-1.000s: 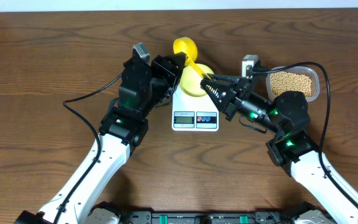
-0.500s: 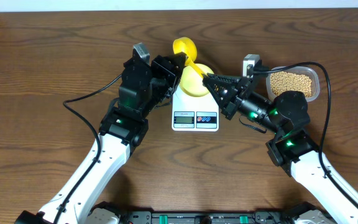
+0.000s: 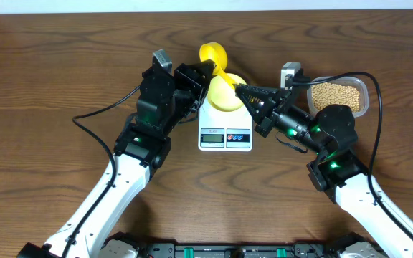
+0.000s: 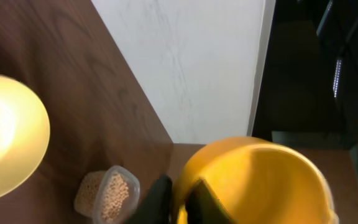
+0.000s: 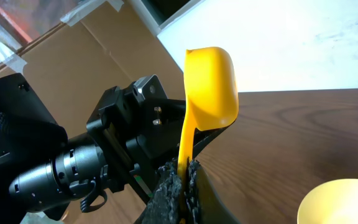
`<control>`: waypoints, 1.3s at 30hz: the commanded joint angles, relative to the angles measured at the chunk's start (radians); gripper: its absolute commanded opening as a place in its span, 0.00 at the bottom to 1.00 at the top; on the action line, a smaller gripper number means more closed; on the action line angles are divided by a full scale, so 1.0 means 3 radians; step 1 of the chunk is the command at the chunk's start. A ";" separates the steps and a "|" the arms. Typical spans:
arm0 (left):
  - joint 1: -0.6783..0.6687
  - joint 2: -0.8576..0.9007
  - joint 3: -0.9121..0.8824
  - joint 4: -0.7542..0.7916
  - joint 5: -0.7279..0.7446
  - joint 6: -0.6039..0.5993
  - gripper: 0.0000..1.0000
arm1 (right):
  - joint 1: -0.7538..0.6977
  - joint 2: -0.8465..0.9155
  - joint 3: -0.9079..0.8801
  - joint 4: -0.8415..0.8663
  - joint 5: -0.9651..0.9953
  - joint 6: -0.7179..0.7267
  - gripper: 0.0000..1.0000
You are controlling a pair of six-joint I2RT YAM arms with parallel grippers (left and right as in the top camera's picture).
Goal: Scoop item into bowl and weigh 50g on scale
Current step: 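Open the left gripper and release the scoop to the right gripper, then carry the scoop with the right gripper over the soybean tub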
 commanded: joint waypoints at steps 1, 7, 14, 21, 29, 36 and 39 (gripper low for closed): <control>-0.0008 -0.0006 0.0037 -0.0001 0.0031 0.0024 0.36 | 0.0020 -0.0004 0.0041 0.0027 -0.0041 -0.0036 0.01; -0.0008 -0.0006 0.0037 0.0000 0.0031 0.0025 0.89 | 0.0020 -0.0004 0.0041 0.0106 0.0045 0.0108 0.01; -0.0006 -0.0006 0.0037 0.0001 0.0067 0.0156 0.91 | -0.0019 -0.0004 0.0041 0.0066 0.0594 0.0205 0.01; -0.0006 -0.0006 0.0037 0.0008 0.0156 0.0519 0.92 | -0.0135 -0.0004 0.0088 -0.0155 0.0866 0.0247 0.01; 0.0006 -0.0006 0.0037 0.0001 0.0629 0.2120 0.93 | -0.0306 -0.0004 0.0554 -0.1151 0.0884 0.0160 0.02; 0.0069 -0.0008 0.0037 -0.0548 0.0828 0.3126 0.93 | -0.0587 -0.0004 0.1456 -0.3052 0.0885 -0.0374 0.01; 0.0229 -0.0008 0.0037 -0.0904 0.0827 0.3160 0.93 | -0.0712 -0.0004 0.1687 -0.3585 0.0884 -0.0577 0.01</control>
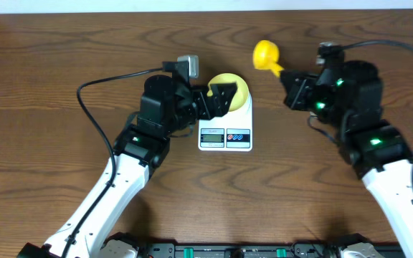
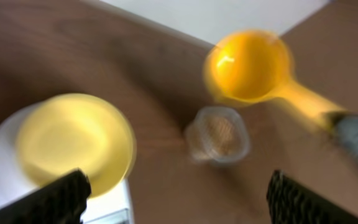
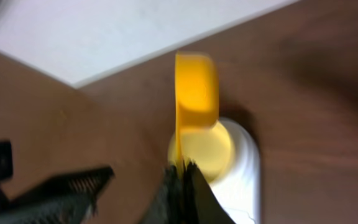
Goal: Scoop item into bowl and weigh 50g on scale
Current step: 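Carry the scoop with the right gripper over the soybean tub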
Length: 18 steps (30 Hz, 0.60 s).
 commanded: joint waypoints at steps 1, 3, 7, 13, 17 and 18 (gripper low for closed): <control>0.0226 -0.0008 0.0037 -0.0277 0.0074 0.0380 0.93 | -0.0145 -0.0006 0.0282 -0.0375 0.0017 -0.0408 0.01; 0.0488 -0.0008 0.0037 -0.0548 0.0076 0.0379 0.93 | -0.0220 -0.0006 0.0299 -0.0591 0.0018 -0.0467 0.01; 0.0795 -0.0008 0.0037 -0.0755 0.0079 0.0378 0.93 | -0.0228 -0.0006 0.0277 -0.0750 0.0020 -0.0467 0.01; 0.0952 -0.0008 0.0037 -0.1061 0.0080 0.0365 0.93 | -0.0219 -0.0005 0.0275 -0.1036 0.0023 -0.0467 0.01; 0.0952 -0.0006 0.0037 -0.1284 0.0078 0.0404 0.93 | -0.0224 -0.0005 0.0275 -0.0977 0.0039 -0.0562 0.01; 0.0952 -0.0006 0.0037 -0.1347 0.0079 0.0454 0.93 | -0.0229 -0.0006 0.0276 -0.0932 0.0066 -0.0594 0.01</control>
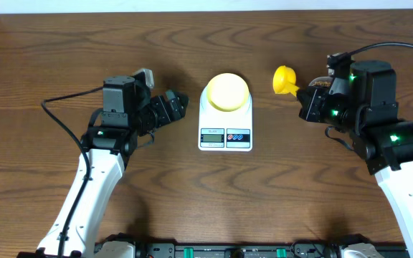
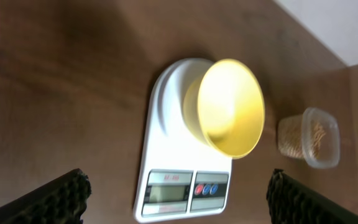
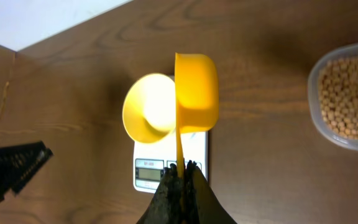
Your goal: Scoop item into bowl and weigh 50g on scale
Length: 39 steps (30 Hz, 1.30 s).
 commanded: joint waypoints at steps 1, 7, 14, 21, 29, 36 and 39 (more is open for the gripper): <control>0.0011 -0.0006 0.0031 -0.0160 0.0032 0.0182 0.91 | -0.0023 -0.0005 0.0038 0.0089 0.0065 -0.0160 0.01; 0.0010 -0.0006 0.0031 -0.0657 0.0033 0.0409 0.82 | -0.0060 -0.0005 0.0038 0.0108 0.0203 -0.0158 0.01; 0.0010 -0.0006 0.0031 -0.0829 0.0008 0.0599 0.19 | -0.0061 -0.0004 0.0038 0.0229 0.0338 -0.0127 0.01; 0.0011 -0.0006 0.0031 -0.0820 -0.0436 0.0599 0.19 | -0.0086 -0.0001 0.0038 0.0378 0.0652 -0.0170 0.01; -0.0050 0.0051 0.0027 -0.0551 -0.0752 0.1231 0.07 | -0.0085 0.0022 0.0038 0.0446 0.1363 -0.0165 0.01; -0.0336 0.0061 0.0031 -0.0437 -0.0987 0.1512 0.07 | -0.0080 0.0060 0.0038 0.0443 0.1362 -0.0089 0.01; -0.0713 0.0062 0.0031 -0.0437 -0.0882 0.1611 0.07 | -0.0080 0.0064 0.0038 0.0463 0.1418 -0.0080 0.01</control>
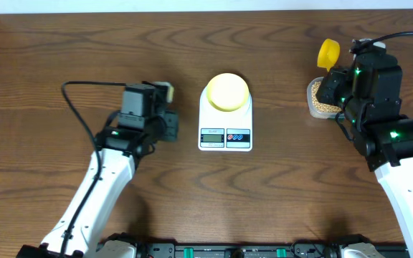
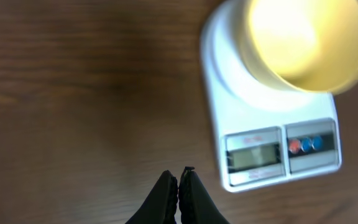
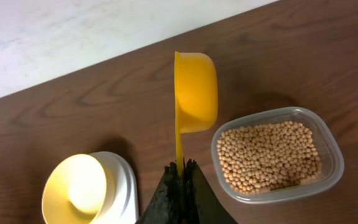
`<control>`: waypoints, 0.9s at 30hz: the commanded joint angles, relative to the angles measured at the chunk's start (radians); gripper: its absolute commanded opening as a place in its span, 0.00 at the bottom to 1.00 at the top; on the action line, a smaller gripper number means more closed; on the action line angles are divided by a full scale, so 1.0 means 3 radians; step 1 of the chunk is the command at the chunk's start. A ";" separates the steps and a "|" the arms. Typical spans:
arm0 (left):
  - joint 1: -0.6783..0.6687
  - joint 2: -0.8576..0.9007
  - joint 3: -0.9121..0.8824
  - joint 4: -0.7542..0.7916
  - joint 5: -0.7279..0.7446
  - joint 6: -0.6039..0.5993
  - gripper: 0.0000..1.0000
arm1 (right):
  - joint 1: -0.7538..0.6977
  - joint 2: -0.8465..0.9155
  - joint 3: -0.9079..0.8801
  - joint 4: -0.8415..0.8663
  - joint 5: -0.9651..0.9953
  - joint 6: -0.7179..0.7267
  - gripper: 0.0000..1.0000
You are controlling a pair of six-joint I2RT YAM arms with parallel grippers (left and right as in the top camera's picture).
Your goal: Scoop item into bowl and weigh 50g on scale
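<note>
A yellow bowl (image 1: pixel 228 91) sits empty on the white scale (image 1: pixel 225 132) at mid-table; the bowl (image 2: pixel 306 40) and the scale (image 2: pixel 272 149) also show in the left wrist view. My right gripper (image 3: pixel 182 167) is shut on the handle of a yellow scoop (image 3: pixel 194 99), held above the table at the back right, beside the clear tub of soybeans (image 3: pixel 272 154). In the overhead view the scoop (image 1: pixel 328 51) hangs just behind the tub (image 1: pixel 320 102). My left gripper (image 2: pixel 179 174) is shut and empty, over bare wood left of the scale.
The table's far edge meets a white wall (image 3: pixel 73 37). A black cable (image 1: pixel 84 122) loops on the wood by the left arm. Bare brown tabletop (image 1: pixel 41 79) lies left of the left arm.
My right gripper has carried the scoop farther right and back, from beside the bowl to the bean tub. My left gripper, open then, is now shut and points down nearer the scale.
At first both grippers met over the bowl, the scoop between them and my right gripper shut on its handle. Then the left stood open and the right held the scoop off to the right. The arms drew apart; now the scoop is by the beans.
</note>
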 commanded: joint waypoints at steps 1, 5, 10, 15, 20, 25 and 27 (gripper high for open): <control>-0.0395 0.0023 0.0031 0.0019 0.0019 0.0290 0.07 | -0.0024 0.0011 0.0038 0.0019 0.0186 0.0031 0.01; -0.0749 0.0029 0.0031 0.0018 0.0020 0.0315 0.07 | -0.0027 0.0053 0.0038 0.0019 0.0315 0.0031 0.01; -0.1035 0.0085 0.0031 0.0019 0.0081 0.0436 0.07 | -0.0027 0.0079 0.0038 0.0023 0.0300 0.0029 0.01; -0.1354 0.0264 0.0031 0.0108 0.0079 0.0879 0.07 | -0.0025 0.0079 0.0038 0.0072 0.0287 -0.0046 0.01; -0.1411 0.0642 0.0031 0.0247 0.0080 0.0877 0.07 | -0.0025 0.0079 0.0038 0.0057 0.0184 -0.0047 0.01; -0.1411 0.1020 0.0031 0.0393 0.0079 0.0876 0.07 | -0.0025 0.0079 0.0038 0.0053 0.0184 -0.0047 0.01; -0.1411 0.1088 0.0031 0.0534 0.0060 0.0876 0.07 | -0.0025 0.0079 0.0038 0.0042 0.0184 -0.0047 0.01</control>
